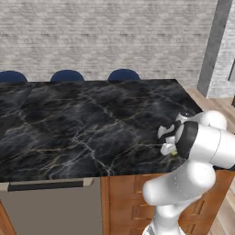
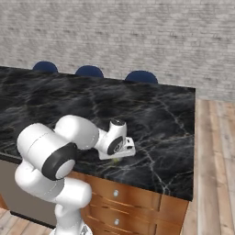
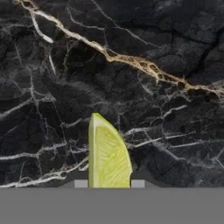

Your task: Place the eggplant and lemon wedge inside the fridge drawer. Close the drawer after placing the vegetables.

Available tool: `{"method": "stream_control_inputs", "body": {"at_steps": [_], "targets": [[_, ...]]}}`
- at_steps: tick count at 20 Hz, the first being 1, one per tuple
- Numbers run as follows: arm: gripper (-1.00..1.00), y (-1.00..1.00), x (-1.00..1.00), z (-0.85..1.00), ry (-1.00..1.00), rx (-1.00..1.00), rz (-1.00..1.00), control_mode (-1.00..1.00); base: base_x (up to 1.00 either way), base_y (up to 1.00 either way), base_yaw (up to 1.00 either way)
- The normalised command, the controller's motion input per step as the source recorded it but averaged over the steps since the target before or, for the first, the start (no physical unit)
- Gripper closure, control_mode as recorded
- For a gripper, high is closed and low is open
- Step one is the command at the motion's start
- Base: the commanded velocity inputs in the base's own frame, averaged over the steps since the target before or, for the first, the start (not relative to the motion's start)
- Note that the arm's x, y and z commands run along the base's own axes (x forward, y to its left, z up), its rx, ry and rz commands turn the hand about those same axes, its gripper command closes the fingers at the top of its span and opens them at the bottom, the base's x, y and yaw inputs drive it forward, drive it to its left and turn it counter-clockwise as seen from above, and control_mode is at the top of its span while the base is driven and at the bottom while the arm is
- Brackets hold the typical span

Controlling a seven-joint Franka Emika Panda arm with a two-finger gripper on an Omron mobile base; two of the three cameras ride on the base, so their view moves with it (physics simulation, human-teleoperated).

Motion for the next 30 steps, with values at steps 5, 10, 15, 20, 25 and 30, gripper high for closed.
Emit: {"method": "stream_control_inputs", "body": {"at_steps": [5,10,15,20,25,30], "targets": [[1.00,0.05,0.00,0.75,-0.21,0.00,-0.04,-1.00,0.00,0.00,0.00],[1.00,0.07,-0.09,0.95,-0.23,0.00,-0.02,-1.00,0.00,0.00,0.00],[1.00,0.06,-0.31,1.00,-0.19,0.00,-0.02,-1.00,0.00,0.00,0.00],[1.00,0.18,-0.59,0.89,-0.11,0.00,-0.03,-1.00,0.00,0.00,0.00],[1.00,0.50,-0.61,0.39,-0.04,-0.05,-0.05,-1.00,0.00,0.00,0.00],[1.00,0.37,-0.11,0.00,0.00,-0.06,0.03,-1.00,0.00,0.00,0.00]]}}
